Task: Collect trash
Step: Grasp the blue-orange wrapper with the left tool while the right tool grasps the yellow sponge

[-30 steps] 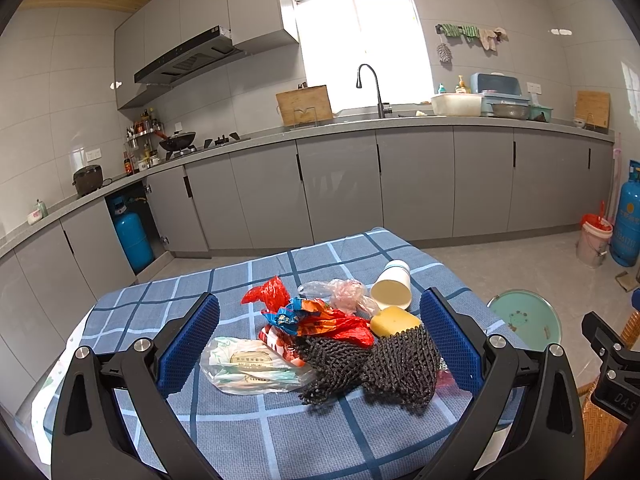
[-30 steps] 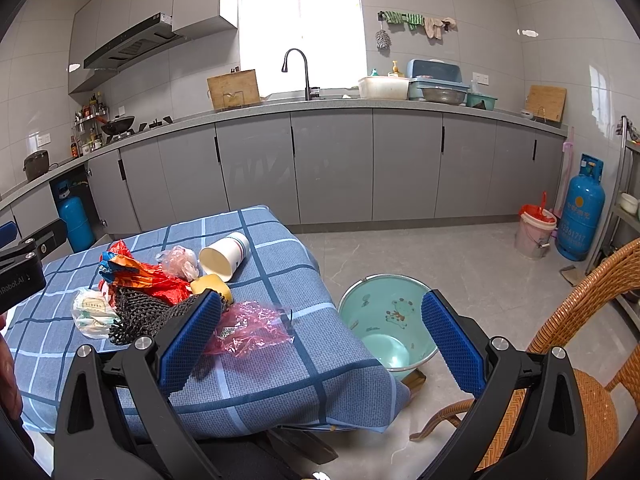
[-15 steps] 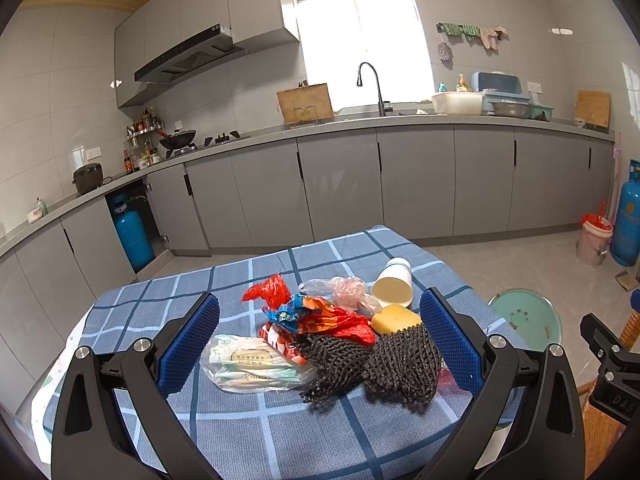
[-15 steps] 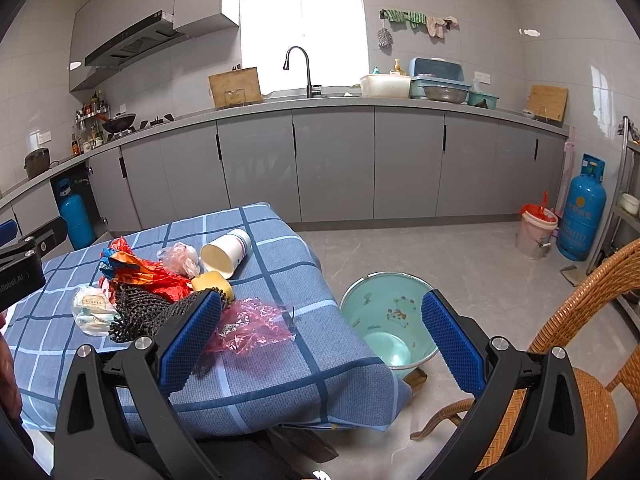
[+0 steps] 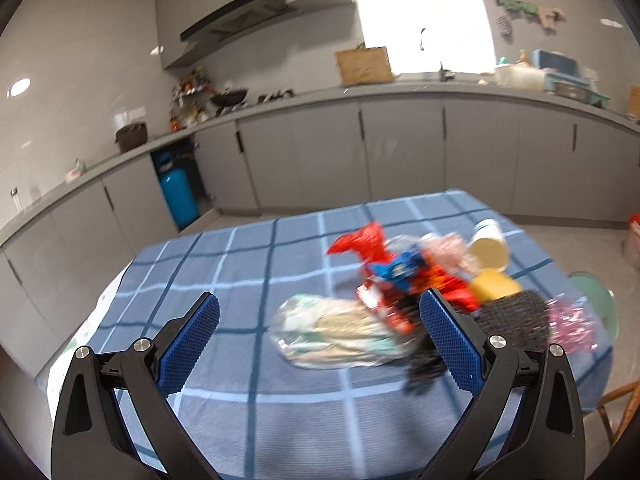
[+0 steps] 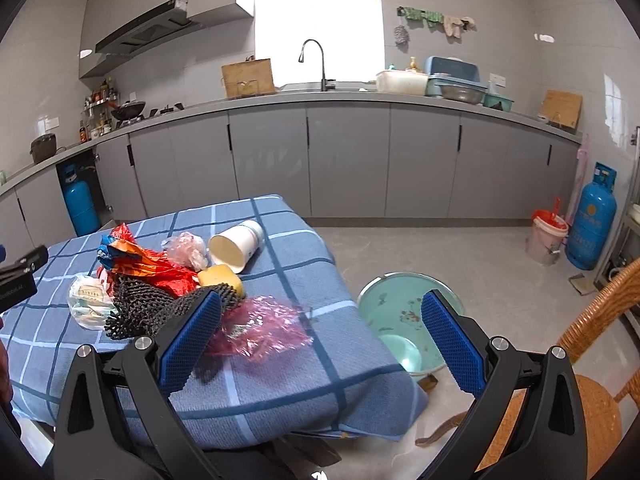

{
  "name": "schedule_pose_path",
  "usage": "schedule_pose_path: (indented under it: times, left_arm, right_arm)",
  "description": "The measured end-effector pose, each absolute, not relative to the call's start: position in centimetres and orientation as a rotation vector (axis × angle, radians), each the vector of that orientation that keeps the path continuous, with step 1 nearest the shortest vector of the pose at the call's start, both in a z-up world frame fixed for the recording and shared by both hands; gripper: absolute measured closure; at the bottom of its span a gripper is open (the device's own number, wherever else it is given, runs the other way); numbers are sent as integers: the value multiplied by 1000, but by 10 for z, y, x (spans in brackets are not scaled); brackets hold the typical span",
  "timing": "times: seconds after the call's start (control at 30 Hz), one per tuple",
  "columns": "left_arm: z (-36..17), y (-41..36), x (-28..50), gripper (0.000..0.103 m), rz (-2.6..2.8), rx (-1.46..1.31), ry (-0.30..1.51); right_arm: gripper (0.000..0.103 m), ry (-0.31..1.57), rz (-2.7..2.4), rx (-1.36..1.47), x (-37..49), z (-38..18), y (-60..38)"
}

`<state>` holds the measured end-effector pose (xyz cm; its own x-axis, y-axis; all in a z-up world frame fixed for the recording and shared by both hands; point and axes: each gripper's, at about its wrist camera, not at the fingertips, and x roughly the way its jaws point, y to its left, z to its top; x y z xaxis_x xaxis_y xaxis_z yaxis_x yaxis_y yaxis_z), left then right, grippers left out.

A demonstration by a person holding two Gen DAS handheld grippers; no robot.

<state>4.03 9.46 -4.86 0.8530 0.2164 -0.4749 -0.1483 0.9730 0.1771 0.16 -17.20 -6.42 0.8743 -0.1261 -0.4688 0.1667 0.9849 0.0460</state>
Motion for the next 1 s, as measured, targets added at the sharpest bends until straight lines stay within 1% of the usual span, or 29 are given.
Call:
schedule_pose_path:
  times: [0.13,0.37,0.6,0.77,0.83,0.9,0.93,0.97,1.0]
  left_arm:
    - [-64,112,51,4,216,119,562]
    - [-82,111,71,4,214,115,608]
    - [-76,76,114,4,105,119,609]
    - [-92,51,149,5,44,157,640]
    - [-98,45,156,6,33,171,648]
    - [-101,43,159,22,19,170,641]
    - [-100,43,160,39,7,167,646]
    - [-100,43,162,51,-6,162,652]
    - [-101,42,162,60,-19,154,656]
  right_arm:
    - [5,535,-141,70,22,-79,-165]
    - [5,609,-128,53,57,-103,-157]
    - [5,626,-104,24,93,-111,-146]
    - [5,627,-95,25,108,-115,-143]
    - [5,628,-88,13,111,-119,-139]
    - [5,634,-80,-5,113,-123,-135]
    - [5,638,-76,-11,115,-125,-133]
    - [5,644,-72,-12,116,-126,-133]
    - [5,651,-75,-10,118,-128,-133]
